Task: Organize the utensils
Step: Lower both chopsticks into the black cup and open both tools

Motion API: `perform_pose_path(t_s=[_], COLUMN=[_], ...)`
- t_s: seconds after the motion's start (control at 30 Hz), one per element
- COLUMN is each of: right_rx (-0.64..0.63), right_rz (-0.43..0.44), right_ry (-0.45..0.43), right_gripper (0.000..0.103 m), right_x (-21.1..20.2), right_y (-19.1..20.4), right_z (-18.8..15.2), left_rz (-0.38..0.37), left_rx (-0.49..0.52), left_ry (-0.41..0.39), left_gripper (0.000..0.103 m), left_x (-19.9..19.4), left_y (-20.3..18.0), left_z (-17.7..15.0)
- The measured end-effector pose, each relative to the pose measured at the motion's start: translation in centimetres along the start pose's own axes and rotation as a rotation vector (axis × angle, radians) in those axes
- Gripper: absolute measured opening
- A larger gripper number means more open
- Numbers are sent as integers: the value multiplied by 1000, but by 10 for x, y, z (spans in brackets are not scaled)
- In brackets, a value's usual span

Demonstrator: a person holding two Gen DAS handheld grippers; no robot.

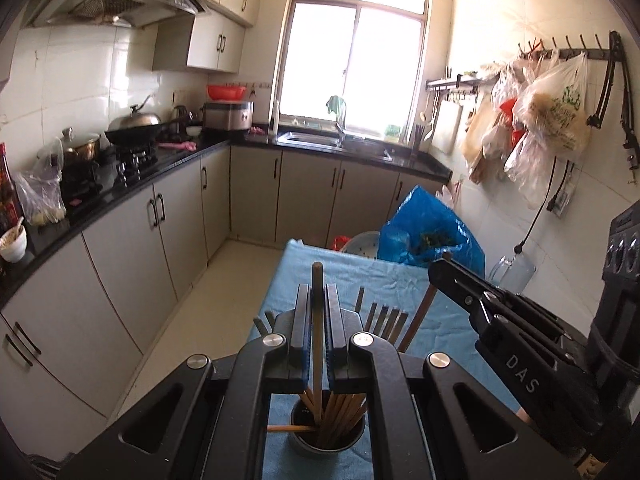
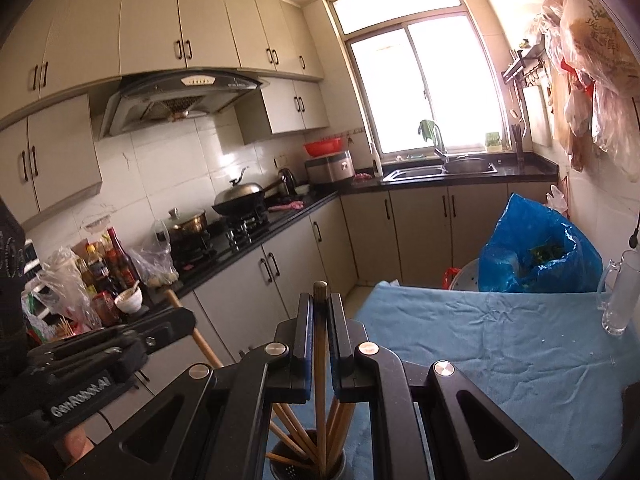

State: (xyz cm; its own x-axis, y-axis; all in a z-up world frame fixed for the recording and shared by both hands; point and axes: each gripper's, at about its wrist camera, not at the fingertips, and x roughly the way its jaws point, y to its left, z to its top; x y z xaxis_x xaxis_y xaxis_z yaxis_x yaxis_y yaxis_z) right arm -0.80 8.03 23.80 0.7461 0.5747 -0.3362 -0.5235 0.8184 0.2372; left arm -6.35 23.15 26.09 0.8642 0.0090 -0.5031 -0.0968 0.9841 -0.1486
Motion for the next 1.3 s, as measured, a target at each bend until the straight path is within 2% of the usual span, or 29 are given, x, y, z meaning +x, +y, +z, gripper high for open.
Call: perform_pose_path(t_s=[0.53,0.8,1.3], right_rx=[26,41,68], right_rz=[-8,-14,-21], right_ry=[105,141,125], right_gripper=[8,8,8], right_x=[24,33,32], right_y=[-12,-18,-25], right_z=[-36,-48,-45], left_rz=[37,65,74], left_rx=[33,62,53], left_ry=[85,56,62], left_gripper=[5,5,5], left_x=[44,45,43], left_y=[-9,-14,-13], left_z=[-36,-43,-40])
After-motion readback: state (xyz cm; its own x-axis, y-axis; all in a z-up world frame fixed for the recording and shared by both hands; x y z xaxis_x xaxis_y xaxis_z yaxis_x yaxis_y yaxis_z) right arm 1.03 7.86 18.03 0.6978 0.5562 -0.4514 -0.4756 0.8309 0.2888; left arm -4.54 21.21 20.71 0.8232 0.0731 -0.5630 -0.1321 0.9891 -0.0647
